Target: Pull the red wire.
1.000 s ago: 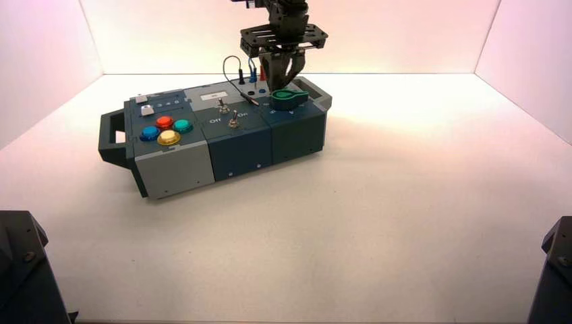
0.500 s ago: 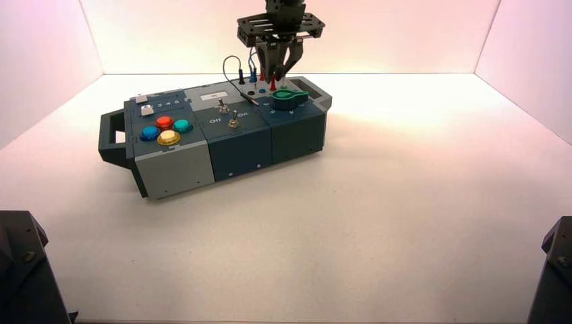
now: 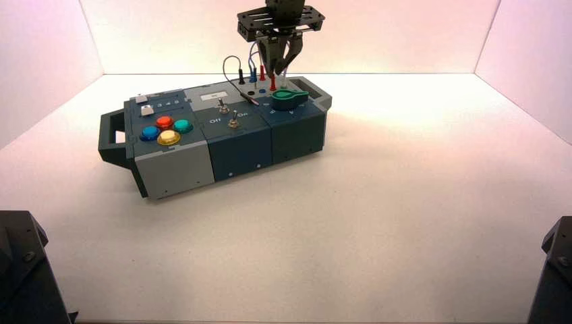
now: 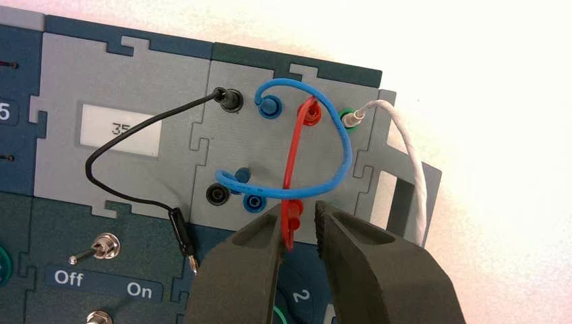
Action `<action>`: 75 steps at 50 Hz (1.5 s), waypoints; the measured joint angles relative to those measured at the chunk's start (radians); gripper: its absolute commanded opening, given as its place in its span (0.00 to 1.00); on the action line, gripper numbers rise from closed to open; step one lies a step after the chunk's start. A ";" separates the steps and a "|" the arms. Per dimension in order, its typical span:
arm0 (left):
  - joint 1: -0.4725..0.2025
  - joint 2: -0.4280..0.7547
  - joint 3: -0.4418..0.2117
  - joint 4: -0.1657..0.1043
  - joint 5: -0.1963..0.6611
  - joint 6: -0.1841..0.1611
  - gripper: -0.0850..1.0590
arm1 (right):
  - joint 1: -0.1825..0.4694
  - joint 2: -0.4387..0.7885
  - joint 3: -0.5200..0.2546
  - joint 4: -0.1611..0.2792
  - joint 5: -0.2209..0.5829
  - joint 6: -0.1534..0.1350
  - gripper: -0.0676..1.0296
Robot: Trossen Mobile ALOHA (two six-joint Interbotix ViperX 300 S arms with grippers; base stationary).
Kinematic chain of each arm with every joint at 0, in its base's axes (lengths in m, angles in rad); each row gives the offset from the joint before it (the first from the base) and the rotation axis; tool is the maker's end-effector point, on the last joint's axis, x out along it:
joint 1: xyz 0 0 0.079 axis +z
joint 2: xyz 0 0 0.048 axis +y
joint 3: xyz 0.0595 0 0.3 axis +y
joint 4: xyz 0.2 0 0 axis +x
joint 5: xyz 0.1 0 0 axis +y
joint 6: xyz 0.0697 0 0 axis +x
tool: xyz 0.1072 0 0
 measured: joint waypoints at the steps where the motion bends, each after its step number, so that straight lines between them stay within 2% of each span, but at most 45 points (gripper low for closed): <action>1: 0.000 0.000 0.002 0.000 0.000 0.000 0.05 | 0.000 0.000 0.000 0.000 0.000 0.002 0.28; 26: 0.000 0.000 0.000 0.000 0.000 0.000 0.05 | 0.002 0.012 -0.008 0.003 0.000 0.005 0.26; 35: 0.000 -0.006 0.000 0.000 0.000 0.000 0.05 | 0.002 0.023 -0.014 0.005 0.002 0.006 0.18; 43: 0.000 -0.008 0.002 0.000 0.000 0.000 0.05 | 0.002 0.023 -0.014 0.008 0.000 0.006 0.04; 75: 0.000 -0.008 0.000 0.000 0.000 0.000 0.05 | 0.003 0.017 -0.015 0.003 0.002 0.006 0.04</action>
